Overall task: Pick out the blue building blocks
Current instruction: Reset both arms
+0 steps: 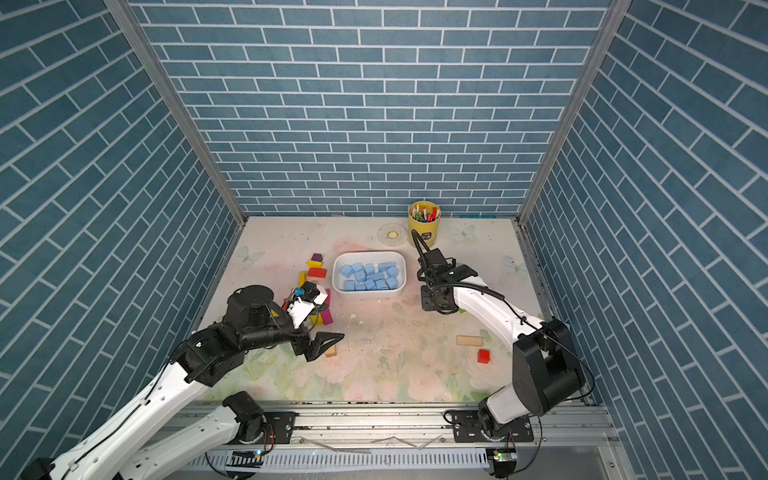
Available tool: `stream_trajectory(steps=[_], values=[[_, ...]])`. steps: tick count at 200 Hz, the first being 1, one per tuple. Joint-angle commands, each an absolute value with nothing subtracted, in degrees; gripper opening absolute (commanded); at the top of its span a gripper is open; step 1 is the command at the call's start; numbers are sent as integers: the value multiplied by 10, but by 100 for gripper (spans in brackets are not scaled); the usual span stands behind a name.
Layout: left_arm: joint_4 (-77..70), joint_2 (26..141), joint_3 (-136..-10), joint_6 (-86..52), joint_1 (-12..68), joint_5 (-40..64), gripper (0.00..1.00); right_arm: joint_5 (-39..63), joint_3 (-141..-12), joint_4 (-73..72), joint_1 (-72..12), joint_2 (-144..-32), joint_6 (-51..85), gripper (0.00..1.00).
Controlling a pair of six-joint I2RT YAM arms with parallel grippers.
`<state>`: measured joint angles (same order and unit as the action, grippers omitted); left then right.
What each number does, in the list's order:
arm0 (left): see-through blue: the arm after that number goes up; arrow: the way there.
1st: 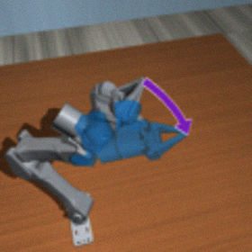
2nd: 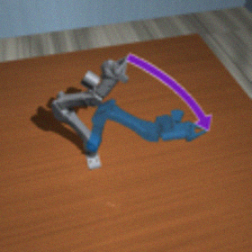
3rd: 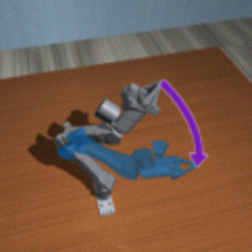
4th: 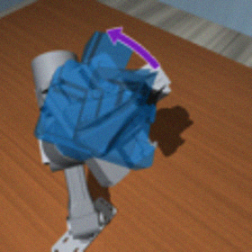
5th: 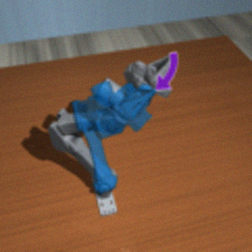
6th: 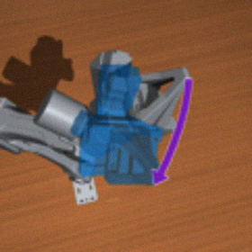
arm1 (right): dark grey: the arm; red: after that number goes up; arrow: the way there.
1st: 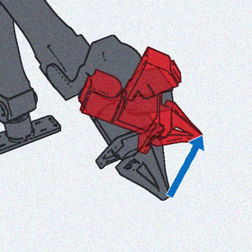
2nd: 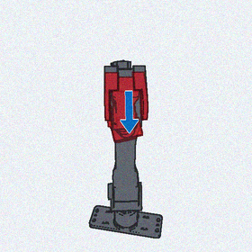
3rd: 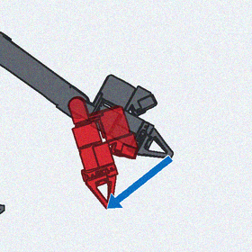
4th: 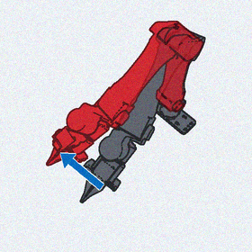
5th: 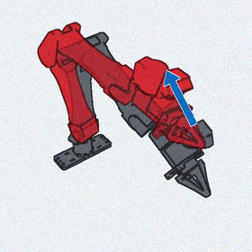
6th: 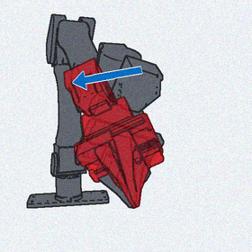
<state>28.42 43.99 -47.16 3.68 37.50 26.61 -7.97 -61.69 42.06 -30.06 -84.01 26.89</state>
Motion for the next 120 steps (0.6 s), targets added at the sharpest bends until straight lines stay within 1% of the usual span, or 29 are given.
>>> stream_trajectory(steps=[1,38,58,98,120], values=[[281,437,-468,41,376,269,99,-117,-601,441,-280,-797,292,49],[281,442,-468,41,376,269,99,-119,-579,433,-246,-759,298,54],[282,442,-468,41,376,263,99,-120,-572,429,-229,-749,298,61],[282,437,-465,41,376,239,99,-105,-551,409,-192,-719,298,72],[280,433,-461,40,376,203,99,-99,-540,389,-185,-695,290,78]])
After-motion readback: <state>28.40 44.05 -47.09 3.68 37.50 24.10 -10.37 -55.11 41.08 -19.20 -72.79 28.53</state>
